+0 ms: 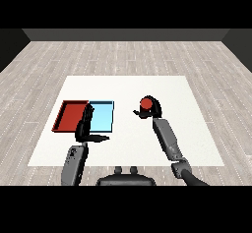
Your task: Pick the red can and put it in the red box
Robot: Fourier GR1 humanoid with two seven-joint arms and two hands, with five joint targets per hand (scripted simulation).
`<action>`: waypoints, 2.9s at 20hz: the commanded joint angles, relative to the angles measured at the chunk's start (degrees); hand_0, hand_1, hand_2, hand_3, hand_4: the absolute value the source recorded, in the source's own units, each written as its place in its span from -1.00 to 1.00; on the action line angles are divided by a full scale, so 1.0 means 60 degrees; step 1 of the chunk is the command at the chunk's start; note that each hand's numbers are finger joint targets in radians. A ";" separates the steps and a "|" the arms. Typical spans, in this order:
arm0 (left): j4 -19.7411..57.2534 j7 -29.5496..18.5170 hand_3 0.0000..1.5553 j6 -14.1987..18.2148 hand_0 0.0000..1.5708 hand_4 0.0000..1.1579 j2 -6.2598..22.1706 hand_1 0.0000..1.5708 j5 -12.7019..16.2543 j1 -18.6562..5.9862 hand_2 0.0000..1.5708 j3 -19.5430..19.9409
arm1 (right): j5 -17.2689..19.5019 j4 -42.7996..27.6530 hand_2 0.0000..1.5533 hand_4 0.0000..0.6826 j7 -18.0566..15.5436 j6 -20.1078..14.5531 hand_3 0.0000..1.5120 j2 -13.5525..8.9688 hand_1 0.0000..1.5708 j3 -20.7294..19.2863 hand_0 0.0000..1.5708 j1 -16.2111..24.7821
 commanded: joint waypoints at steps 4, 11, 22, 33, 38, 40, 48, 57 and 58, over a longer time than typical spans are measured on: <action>0.0224 0.0360 -1.00 0.0332 -1.00 -1.00 -0.0093 -1.00 0.0006 -0.0102 -1.00 -0.0697 | -0.1493 -0.2870 0.85 0.92 0.0851 -0.2931 0.83 0.0294 0.85 0.3748 0.85 0.1288; 0.1087 0.0558 -1.00 0.1569 -1.00 -1.00 -0.0095 -1.00 0.0433 -0.0961 -1.00 -0.2068 | -0.0887 -0.4709 0.84 0.92 0.1721 -0.3243 0.83 0.0300 0.84 0.3990 0.84 0.2256; 0.3004 0.0324 -1.00 0.2412 -1.00 -1.00 -0.0095 -1.00 0.1099 -0.2162 -1.00 -0.2912 | -0.1763 -0.3683 0.87 0.85 0.0749 -0.4037 0.84 0.0301 0.85 0.4805 0.85 0.1945; 0.3210 0.0290 -1.00 0.2327 -1.00 -1.00 -0.0095 -1.00 0.1629 -0.1769 -1.00 -0.3469 | -0.1175 -0.4381 0.85 0.87 0.1528 -0.4147 0.82 0.0301 0.83 0.5127 0.83 0.1929; 0.4039 -0.0117 -1.00 0.2076 -1.00 -1.00 -0.0095 -1.00 0.2123 -0.2323 -1.00 -0.3320 | -0.1909 -0.3952 0.85 0.83 0.1432 -0.4326 0.82 0.0301 0.85 0.5213 0.85 0.1183; 0.4769 -0.1067 -1.00 0.2210 -1.00 -1.00 -0.0095 -1.00 0.2466 -0.2418 -1.00 -0.3436 | -0.1873 -0.4166 0.84 0.83 0.1057 -0.4222 0.81 0.0301 0.85 0.5454 0.85 0.1694; 0.4046 -0.0274 -1.00 0.1469 -1.00 -1.00 0.0031 -1.00 0.2244 -0.2382 -1.00 -0.3025 | -0.2549 -0.3798 0.87 0.81 0.0952 -0.4551 0.82 0.0301 0.91 0.5824 0.91 0.1092; 0.3824 0.0026 -1.00 0.3455 -1.00 -0.26 -0.0088 -1.00 0.2013 -0.2749 -1.00 -0.3933 | -0.2671 -0.4104 0.87 0.85 0.0764 -0.5468 0.81 0.0297 0.87 0.7101 0.87 0.1346; 0.3696 0.0382 -1.00 0.4767 -1.00 0.04 -0.0088 -1.00 0.2046 -0.2779 -1.00 -0.4252 | -0.2832 -0.3787 0.86 0.83 0.0833 -0.5262 0.81 0.0297 0.86 0.6949 0.86 0.1000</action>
